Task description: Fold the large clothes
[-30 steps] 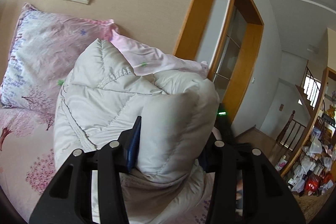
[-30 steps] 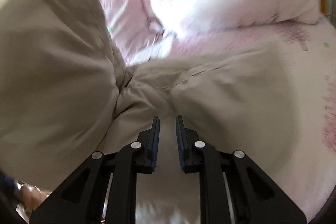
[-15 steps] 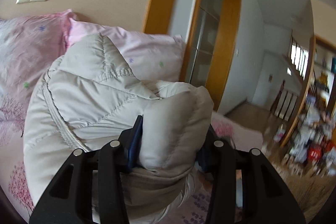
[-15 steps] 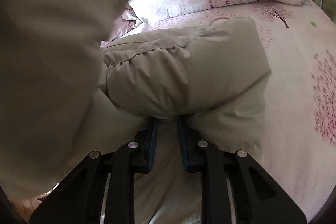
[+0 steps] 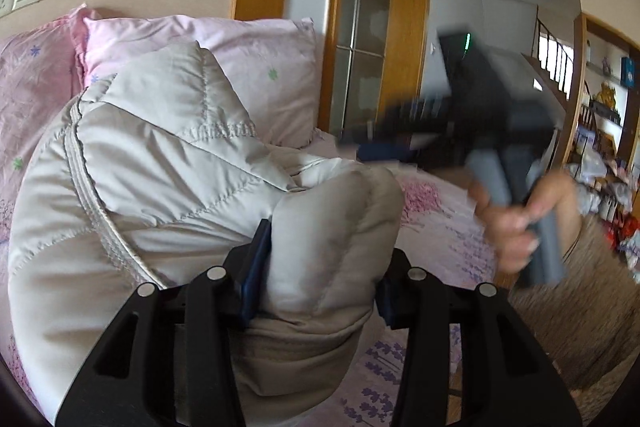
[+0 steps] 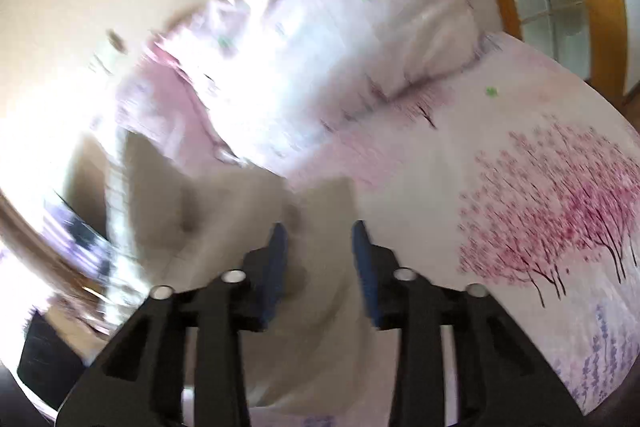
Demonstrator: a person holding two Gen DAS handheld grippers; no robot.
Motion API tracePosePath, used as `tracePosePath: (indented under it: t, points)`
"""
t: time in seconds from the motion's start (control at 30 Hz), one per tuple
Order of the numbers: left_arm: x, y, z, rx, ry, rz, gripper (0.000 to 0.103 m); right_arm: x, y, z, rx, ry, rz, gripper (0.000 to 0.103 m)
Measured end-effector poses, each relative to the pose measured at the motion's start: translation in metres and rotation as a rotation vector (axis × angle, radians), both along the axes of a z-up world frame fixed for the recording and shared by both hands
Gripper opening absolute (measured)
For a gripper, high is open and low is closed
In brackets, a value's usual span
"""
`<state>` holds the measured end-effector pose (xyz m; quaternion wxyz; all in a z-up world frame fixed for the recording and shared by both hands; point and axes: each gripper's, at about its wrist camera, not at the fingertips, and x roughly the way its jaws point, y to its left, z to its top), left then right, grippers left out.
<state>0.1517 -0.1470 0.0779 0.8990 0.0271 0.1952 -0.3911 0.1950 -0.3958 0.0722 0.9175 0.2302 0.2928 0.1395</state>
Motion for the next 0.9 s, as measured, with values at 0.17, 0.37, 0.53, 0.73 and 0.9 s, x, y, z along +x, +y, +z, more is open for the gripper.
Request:
tracePosePath:
  t: [0.17, 0.37, 0.53, 0.73, 0.9]
  points:
    - [-0.002, -0.016, -0.01, 0.05, -0.013, -0.014, 0.045, 0.014, 0.029, 0.02, 0.018, -0.024, 0.175, 0.075]
    - [-0.002, -0.029, -0.019, 0.097, -0.031, -0.031, 0.05, 0.019, 0.066, 0.021, -0.067, 0.058, 0.252, 0.075]
    - [-0.001, -0.039, -0.025, 0.128, -0.03, -0.042, 0.051, 0.04, 0.078, 0.012, -0.072, 0.114, 0.305, 0.071]
    - [-0.002, -0.05, -0.033, 0.168, -0.031, -0.042, 0.052, 0.045, 0.084, 0.0, -0.075, 0.134, 0.34, 0.045]
    - [-0.005, -0.055, -0.032, 0.201, -0.044, -0.031, 0.052, 0.044, 0.075, -0.005, -0.054, 0.129, 0.302, 0.026]
